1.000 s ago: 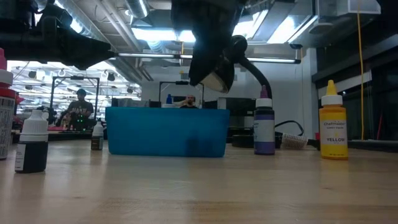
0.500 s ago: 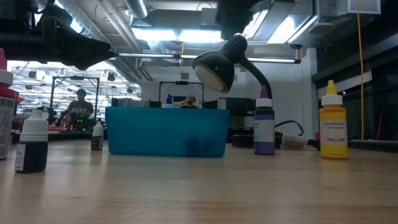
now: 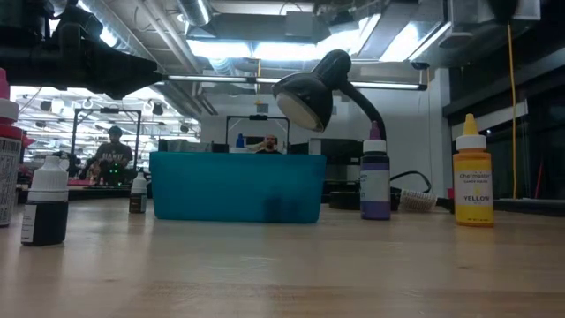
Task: Pick & Place food coloring
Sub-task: Put the small dark blue food coloring bottle into the blue bin
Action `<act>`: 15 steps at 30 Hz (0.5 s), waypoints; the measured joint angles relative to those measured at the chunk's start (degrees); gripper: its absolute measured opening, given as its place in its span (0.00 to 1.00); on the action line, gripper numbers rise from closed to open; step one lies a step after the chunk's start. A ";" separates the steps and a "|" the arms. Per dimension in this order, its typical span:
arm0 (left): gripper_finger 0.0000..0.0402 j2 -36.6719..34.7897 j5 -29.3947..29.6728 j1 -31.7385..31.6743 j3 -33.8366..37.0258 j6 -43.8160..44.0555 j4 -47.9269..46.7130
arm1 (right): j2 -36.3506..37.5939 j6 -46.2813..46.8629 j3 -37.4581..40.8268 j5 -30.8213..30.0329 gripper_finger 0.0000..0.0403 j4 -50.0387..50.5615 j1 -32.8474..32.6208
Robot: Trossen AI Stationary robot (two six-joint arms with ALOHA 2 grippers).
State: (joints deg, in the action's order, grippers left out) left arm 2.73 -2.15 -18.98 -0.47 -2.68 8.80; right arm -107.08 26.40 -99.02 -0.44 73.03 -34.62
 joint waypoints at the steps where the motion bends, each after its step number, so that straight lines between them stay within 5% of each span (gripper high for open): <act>1: 0.63 0.00 0.00 0.00 0.00 -0.01 0.00 | -0.01 1.32 0.00 -0.85 0.52 0.24 -1.42; 6: 0.63 0.00 0.00 0.02 0.00 -0.02 0.00 | -0.14 8.37 0.42 -4.28 0.58 -0.29 -7.44; 15: 0.62 0.00 0.00 0.02 0.00 0.00 0.00 | -0.08 17.19 12.57 -3.59 0.55 -6.49 -9.74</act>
State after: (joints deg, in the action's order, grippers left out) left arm 2.73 -2.15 -18.96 -0.47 -2.68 8.80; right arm -107.15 43.59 -86.45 -4.02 66.54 -44.36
